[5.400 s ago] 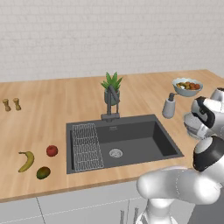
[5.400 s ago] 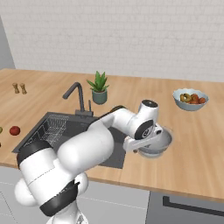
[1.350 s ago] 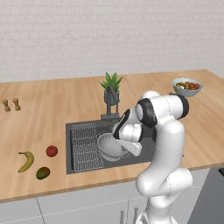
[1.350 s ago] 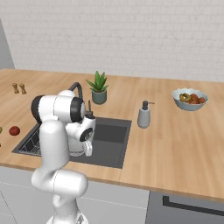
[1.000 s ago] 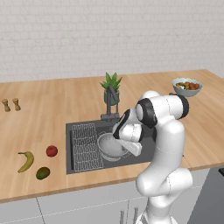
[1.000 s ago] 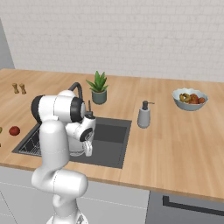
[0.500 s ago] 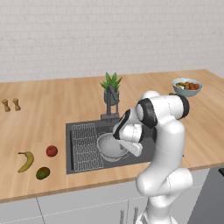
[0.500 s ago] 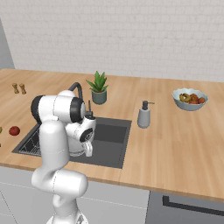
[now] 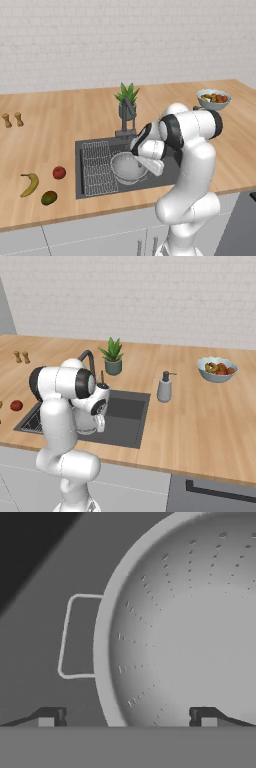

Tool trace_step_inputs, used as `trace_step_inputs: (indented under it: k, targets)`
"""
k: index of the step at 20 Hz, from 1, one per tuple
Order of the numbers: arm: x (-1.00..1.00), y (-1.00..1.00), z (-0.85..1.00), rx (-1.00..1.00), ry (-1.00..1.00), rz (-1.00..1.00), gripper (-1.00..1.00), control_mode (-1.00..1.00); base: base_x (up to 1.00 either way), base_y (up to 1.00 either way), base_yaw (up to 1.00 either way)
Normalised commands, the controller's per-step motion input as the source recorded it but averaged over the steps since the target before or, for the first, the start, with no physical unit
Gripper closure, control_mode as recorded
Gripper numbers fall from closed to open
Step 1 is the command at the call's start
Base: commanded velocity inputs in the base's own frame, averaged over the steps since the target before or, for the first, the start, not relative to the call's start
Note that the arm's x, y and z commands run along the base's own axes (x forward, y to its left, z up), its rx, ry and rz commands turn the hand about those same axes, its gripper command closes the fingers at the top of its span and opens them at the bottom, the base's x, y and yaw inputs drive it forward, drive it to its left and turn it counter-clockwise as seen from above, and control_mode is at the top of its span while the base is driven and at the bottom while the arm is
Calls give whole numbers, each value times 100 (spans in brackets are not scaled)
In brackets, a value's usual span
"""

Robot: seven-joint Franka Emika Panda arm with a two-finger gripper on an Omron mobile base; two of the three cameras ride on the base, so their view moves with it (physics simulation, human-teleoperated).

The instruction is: Put the colander in the sink, put the banana, apple, mango in the colander, and turn on the sink faucet and pour water over the colander.

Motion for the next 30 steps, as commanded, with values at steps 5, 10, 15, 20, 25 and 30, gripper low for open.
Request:
trace_step_inputs:
  k: [5,10,15,20,25,30]
  targets:
    - [-48,-3,89,3,0,-16,-100,-100,0,0,0]
    - [-56,0,100,2,7,-28,-100,-100,0,0,0]
    - [-60,0,97,0,14,-37,-100,-100,0,0,0]
    - [-79,0,64,0,16,-51,-100,-100,0,0,0]
    - [-84,28,28,0,10,-67,-100,-100,0,0,0]
    - [-53,51,35,0,3,-64,-100,-100,0,0,0]
